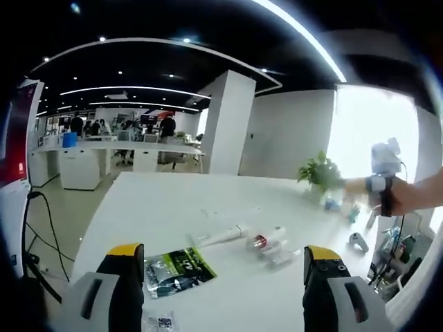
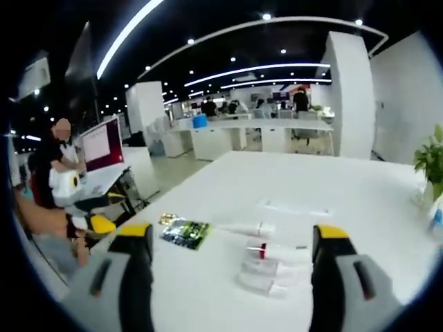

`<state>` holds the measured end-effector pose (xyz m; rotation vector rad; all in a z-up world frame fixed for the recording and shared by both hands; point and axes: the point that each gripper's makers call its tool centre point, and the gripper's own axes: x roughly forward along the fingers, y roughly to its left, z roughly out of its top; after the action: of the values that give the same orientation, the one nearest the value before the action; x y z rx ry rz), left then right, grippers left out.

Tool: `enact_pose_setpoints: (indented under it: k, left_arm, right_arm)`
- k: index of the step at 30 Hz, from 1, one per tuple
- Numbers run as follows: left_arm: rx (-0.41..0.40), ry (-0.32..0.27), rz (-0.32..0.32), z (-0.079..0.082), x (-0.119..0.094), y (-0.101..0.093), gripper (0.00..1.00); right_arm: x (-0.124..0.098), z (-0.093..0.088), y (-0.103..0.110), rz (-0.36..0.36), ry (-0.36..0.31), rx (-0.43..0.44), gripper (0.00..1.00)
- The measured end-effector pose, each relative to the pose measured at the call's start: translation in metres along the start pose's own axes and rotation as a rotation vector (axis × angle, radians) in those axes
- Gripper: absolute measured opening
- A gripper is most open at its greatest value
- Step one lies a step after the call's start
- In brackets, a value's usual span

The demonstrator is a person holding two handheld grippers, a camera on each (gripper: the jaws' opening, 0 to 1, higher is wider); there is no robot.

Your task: Arrange the skincare products in the storage area until every visible bottle or jar stands upright without overlapping.

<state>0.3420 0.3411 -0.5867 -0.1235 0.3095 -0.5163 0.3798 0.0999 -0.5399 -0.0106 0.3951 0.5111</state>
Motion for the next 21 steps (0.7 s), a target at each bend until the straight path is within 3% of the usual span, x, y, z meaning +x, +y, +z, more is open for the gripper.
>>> enact_pose_setpoints:
  k: [4,7,10,14,15,21]
  left_arm:
    - [0.021,0.009,-0.004,-0.001,0.001,-0.006,0.99]
    - [0.011,0.000,0.021,0.000,0.000,-0.005,0.99]
    - [0.001,-0.001,0.042,-0.001,-0.002,-0.004,0.99]
    - [-0.011,-0.004,0.068,0.000,-0.005,-0.005,0.99]
    - [-0.016,-0.005,0.075,0.000,-0.007,-0.004,0.99]
    - [-0.033,0.022,0.106,-0.012,-0.015,-0.002,0.99]
  right_arm:
    - [0.026,0.004,-0.004,0.063,0.035,-0.028,0.97]
    - [0.044,0.007,-0.004,0.114,0.061,-0.088,0.97]
    - [0.066,0.009,-0.007,0.160,0.057,-0.062,0.96]
    - [0.092,0.007,-0.008,0.199,0.075,-0.121,0.97]
    - [0.104,0.002,-0.006,0.227,0.119,-0.123,0.97]
    - [0.143,-0.002,-0.004,0.296,0.192,-0.219,0.96]
